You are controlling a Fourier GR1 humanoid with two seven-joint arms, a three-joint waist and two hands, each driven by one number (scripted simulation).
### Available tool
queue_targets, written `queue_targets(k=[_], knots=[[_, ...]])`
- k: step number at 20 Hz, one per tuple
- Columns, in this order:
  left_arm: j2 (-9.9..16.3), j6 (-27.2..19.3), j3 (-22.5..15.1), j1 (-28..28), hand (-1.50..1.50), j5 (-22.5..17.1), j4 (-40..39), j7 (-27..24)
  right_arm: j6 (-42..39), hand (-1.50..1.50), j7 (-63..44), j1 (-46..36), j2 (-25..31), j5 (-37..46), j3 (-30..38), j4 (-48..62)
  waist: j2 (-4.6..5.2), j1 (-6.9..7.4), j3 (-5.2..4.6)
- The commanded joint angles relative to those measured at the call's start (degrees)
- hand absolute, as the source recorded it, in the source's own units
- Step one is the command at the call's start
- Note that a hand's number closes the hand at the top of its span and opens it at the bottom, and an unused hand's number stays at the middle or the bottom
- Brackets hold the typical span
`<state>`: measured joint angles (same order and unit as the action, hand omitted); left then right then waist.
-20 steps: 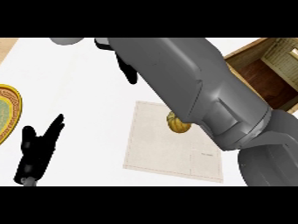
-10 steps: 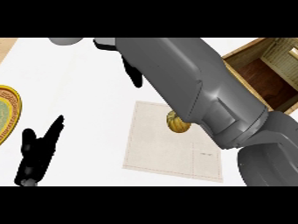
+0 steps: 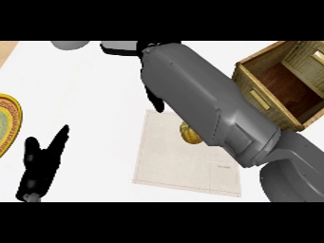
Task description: Pick the squash from the placemat and place it in the basket
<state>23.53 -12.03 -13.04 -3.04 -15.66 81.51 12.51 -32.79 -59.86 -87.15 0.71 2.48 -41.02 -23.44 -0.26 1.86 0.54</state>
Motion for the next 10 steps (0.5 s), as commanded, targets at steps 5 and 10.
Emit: queue_targets(k=[5,10], knots=[[-1.4,1.2,-0.3,-2.0,0.00,-0.4,-1.4,1.5,2.2,-1.50,-8.8,8.3,-0.7,-0.7,-3.8,-5.9,0.05,-1.20,-0.59],[-2.4,0.8,-1.1,-4.7,0.00,1.0,-0.2,0.4,4.6,-1.50,-9.4,11.3,-0.7,0.6,-5.2,-9.1,-0.08,-1.48,-0.56]])
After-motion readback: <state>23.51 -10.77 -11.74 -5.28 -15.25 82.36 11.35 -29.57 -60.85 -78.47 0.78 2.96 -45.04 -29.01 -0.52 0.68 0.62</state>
